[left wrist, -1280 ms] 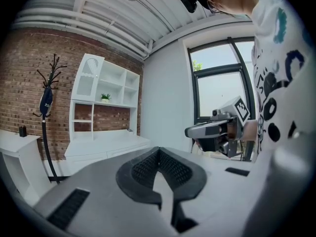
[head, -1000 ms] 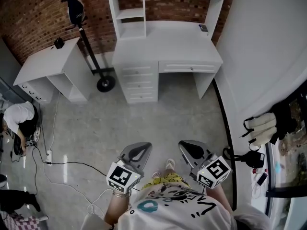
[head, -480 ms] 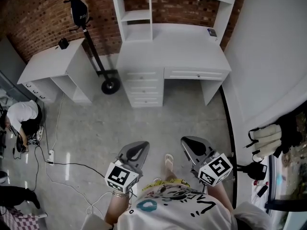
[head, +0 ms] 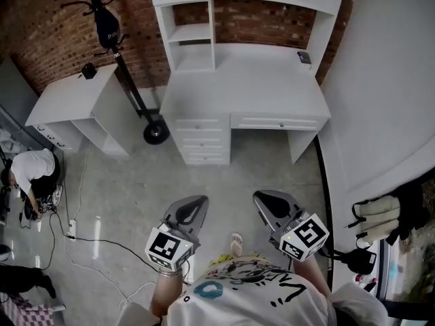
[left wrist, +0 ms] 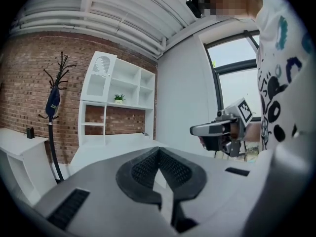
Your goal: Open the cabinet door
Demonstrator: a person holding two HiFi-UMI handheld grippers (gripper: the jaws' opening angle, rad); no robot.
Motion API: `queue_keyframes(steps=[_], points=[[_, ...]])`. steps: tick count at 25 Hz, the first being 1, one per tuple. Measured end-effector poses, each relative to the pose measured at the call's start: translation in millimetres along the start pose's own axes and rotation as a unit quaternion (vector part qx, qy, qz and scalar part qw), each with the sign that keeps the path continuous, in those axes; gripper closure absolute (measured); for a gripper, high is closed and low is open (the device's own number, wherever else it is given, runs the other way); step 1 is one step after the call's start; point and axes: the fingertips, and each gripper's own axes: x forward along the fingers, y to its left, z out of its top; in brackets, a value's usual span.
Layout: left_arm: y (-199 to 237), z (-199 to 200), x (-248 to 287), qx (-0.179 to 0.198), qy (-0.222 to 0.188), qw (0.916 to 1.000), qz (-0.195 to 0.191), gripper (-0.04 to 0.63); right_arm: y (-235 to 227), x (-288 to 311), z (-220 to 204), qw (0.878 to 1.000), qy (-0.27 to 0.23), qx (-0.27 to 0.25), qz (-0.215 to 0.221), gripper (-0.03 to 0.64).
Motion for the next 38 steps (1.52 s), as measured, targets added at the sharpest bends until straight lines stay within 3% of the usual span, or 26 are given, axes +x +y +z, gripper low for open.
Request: queue_keyframes(steps=[6,13,18,27,32,38], points=[[9,-2,31,-0.005,0.003,0.9999,0.014,0.581,-31,8,4,1.000,-0.004,-0.006,0.014,0.588],[16,-13,47,-0.019,0.027,0.9990,0.031,0.581,-69,7,-12,0.999,0.000,0.050,-0.009,0.588],[33,-10,60,-0.019,0.030,0.9984,0.044,0.581,-90,20,-11,0.999,0.004,0.047,-0.003,0.588],[69,4,101,-0.010,0.023,0.9994,0.025,0.581,-113,64,3,0.999,0.003,0.042,0.008,0.588],[103,13,129,0.012,0.027,0.9995,0.011,0.581,-130,98,10,0.999,0.017,0.038,0.014,0.588],[146,22,157,0.009,0.020,0.9997,-0.005,0.581,-155,137,19,0.999,0.014,0.037,0.002,0.588]])
